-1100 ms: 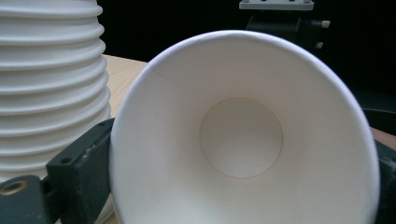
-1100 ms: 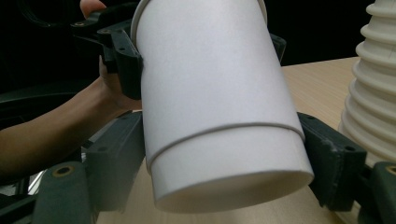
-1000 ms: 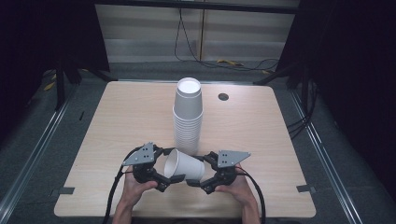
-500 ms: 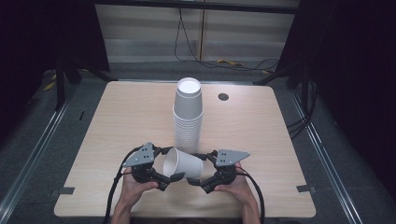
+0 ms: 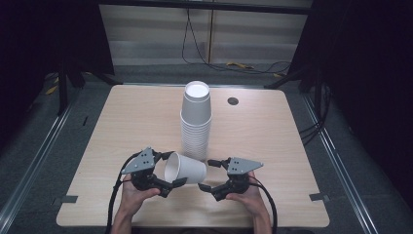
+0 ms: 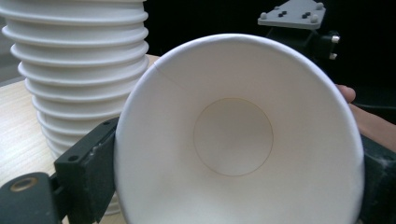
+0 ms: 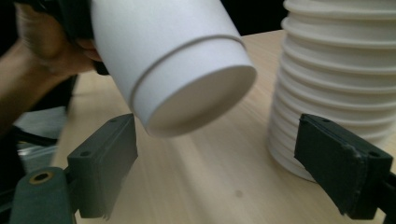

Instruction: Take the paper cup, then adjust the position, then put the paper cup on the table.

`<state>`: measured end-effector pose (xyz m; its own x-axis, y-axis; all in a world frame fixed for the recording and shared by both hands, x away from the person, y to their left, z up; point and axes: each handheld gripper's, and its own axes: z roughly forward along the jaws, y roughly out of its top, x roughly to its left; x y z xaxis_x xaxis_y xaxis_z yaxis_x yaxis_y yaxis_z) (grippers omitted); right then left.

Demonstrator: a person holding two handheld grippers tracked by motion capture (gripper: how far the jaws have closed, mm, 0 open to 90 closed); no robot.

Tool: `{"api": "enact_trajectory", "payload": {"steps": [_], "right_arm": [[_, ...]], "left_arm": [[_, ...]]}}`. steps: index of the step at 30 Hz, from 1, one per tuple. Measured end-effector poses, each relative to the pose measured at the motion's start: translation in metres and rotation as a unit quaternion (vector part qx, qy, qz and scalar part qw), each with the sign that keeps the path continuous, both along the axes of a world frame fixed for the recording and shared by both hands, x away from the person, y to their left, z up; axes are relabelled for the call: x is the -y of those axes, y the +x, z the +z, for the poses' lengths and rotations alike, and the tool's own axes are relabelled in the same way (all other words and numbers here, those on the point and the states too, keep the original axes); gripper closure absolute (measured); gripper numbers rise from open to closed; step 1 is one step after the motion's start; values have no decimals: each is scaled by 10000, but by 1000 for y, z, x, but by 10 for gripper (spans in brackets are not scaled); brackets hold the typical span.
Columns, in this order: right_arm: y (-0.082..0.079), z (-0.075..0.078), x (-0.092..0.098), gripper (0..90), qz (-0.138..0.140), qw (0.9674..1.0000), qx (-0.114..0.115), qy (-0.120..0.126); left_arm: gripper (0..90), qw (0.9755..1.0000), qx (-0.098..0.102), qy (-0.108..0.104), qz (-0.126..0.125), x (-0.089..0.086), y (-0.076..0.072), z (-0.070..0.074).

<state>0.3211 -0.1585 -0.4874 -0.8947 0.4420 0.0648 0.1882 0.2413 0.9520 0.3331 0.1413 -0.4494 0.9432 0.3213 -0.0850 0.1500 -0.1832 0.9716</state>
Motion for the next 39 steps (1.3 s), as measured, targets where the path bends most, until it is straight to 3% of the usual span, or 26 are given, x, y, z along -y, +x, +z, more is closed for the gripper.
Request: {"api": "enact_trajectory", "payload": {"steps": [4,5,6,8,10,15,17,19,23,25,27,28,29,30,31,35,39], "right_arm": [[-4,-3,3,129,-346,9993,107,20],[-5,-4,3,129,-508,9986,142,-62],[-5,-4,3,132,-856,9961,159,-163],[-5,-4,3,131,-918,9955,179,-123],[-5,-4,5,129,-1145,9930,296,-44],[-4,-6,14,132,-1703,9842,415,239],[-4,-11,20,131,-2111,9755,516,349],[-4,-11,21,131,-2147,9747,529,334],[-5,-11,22,129,-2392,9684,653,274],[-5,-12,21,129,-2426,9674,699,173],[-6,-14,21,129,-2563,9631,811,103],[-6,-15,21,128,-2611,9607,912,225],[-6,-15,21,128,-2611,9607,912,225],[-8,-16,21,128,-2756,9544,1113,264],[-8,-16,22,129,-2796,9529,1151,232],[-9,-16,24,129,-2847,9521,1076,293],[-10,-16,23,129,-2943,9485,1138,270]], "left_arm": [[86,9999,-45,-33,112,-6,0,1],[87,9999,-46,1,122,-8,0,1],[87,9999,-37,-38,162,-9,0,1],[87,9997,-27,31,234,-13,0,2],[87,9996,-27,44,292,-15,0,3],[86,9990,-60,97,434,-22,2,3],[86,9986,-78,74,513,-26,3,4],[86,9984,-86,119,551,-29,4,4],[86,9966,-94,178,804,-35,6,4],[86,9955,-100,237,909,-40,7,5],[86,9951,-91,255,953,-43,9,5],[86,9948,-133,257,980,-44,9,6],[86,9943,-102,272,1028,-46,10,6],[86,9939,-110,291,1060,-48,11,7],[86,9937,-121,242,1089,-51,13,7],[86,9919,-149,251,1239,-56,17,10],[86,9888,-251,370,1426,-59,23,12]]}}
